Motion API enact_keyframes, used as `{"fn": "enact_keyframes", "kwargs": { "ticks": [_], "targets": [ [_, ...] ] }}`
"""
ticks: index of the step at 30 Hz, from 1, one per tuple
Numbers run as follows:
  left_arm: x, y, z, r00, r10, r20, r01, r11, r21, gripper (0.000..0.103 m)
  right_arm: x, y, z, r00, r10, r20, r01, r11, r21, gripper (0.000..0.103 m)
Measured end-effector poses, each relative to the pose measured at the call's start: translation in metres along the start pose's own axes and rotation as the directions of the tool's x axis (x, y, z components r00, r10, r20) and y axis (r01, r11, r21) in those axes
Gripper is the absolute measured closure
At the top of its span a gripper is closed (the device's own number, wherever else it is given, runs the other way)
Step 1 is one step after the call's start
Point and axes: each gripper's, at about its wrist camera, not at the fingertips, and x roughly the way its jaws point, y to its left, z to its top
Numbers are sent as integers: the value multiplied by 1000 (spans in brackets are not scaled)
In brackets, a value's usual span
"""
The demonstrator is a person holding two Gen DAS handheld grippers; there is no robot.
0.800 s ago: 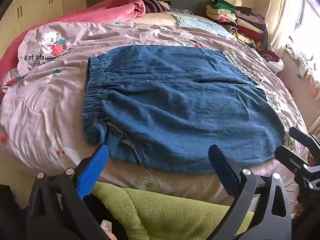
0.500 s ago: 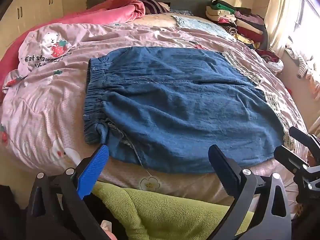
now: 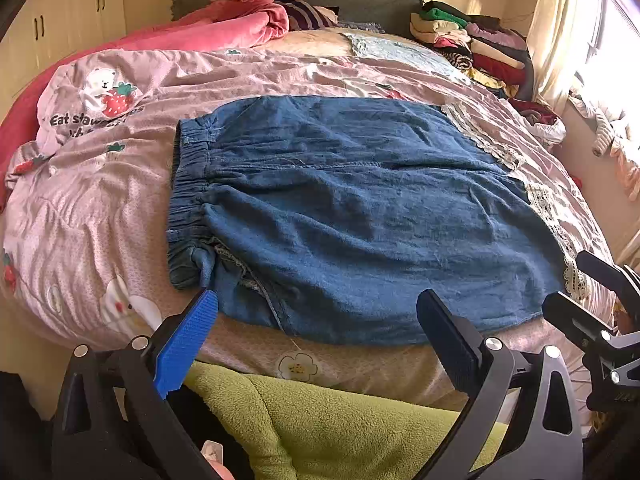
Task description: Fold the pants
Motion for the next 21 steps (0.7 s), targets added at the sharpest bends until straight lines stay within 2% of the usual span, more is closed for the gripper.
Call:
{"fn": "enact_keyframes", "kwargs": {
  "ticks": [4,21],
  "targets": [
    [-1,0,0,1000,2,4,-2,1000,0,4,-2,-1,-9,1000,-1,6,1,1000,-11,8],
    [-4,2,0,1000,3,11,-3,1000,-3,4,-1,0,-6,1000,-8,5,8,1000,-21,8]
  ]
}}
